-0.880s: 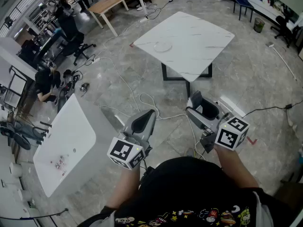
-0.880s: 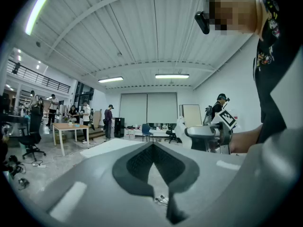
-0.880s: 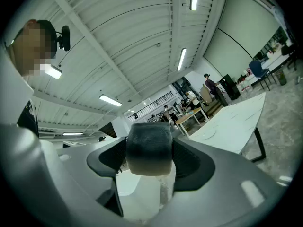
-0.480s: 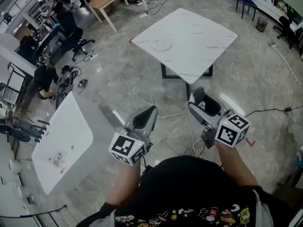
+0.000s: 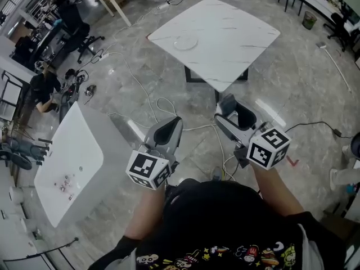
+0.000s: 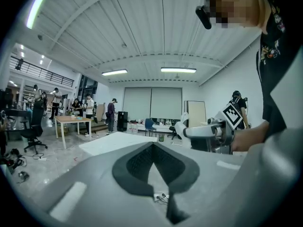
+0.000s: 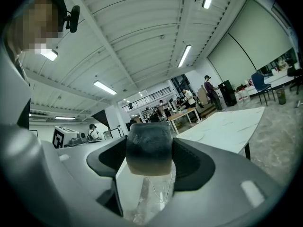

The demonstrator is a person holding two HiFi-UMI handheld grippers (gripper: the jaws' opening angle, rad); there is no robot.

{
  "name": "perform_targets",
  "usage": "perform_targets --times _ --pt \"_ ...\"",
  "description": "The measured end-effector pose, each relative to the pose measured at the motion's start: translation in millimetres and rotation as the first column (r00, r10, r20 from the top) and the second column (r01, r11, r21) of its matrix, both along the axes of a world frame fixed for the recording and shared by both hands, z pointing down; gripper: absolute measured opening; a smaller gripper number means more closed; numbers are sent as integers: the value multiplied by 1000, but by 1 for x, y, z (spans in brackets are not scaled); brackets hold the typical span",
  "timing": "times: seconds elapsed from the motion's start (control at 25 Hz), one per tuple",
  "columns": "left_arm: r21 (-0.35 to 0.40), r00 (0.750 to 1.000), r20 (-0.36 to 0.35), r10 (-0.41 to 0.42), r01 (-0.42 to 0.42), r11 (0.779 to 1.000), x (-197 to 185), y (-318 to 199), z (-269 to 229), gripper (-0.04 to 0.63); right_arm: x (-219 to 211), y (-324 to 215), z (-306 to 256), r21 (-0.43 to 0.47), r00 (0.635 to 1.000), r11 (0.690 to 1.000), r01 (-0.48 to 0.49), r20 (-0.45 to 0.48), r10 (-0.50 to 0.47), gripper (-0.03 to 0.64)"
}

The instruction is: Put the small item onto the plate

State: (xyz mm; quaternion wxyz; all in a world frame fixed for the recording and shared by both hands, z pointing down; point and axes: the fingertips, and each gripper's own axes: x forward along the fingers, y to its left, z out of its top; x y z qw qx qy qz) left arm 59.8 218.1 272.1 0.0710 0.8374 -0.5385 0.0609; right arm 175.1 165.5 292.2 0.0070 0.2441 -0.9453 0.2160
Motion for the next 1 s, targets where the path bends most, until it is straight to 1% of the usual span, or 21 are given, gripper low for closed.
perform_targets --times 0.2,0.44,0.68,1.0 --pt "-9 1000 7 4 -4 1000 1 -3 3 2 -1 -4 4 4 1000 1000 -1 -14 1 333" --pt "-15 1000 -14 8 -8 1000 -11 -12 10 2 -11 -9 10 -12 999 1000 -7 -32 7 333" --pt "-38 999 -45 27 -28 999 -29 -37 20 2 -28 -29 16 -25 997 999 -24 -67 23 333" --pt "-66 998 -42 42 -45 997 -64 -77 28 2 -56 -64 21 -44 996 998 -38 -81 35 333"
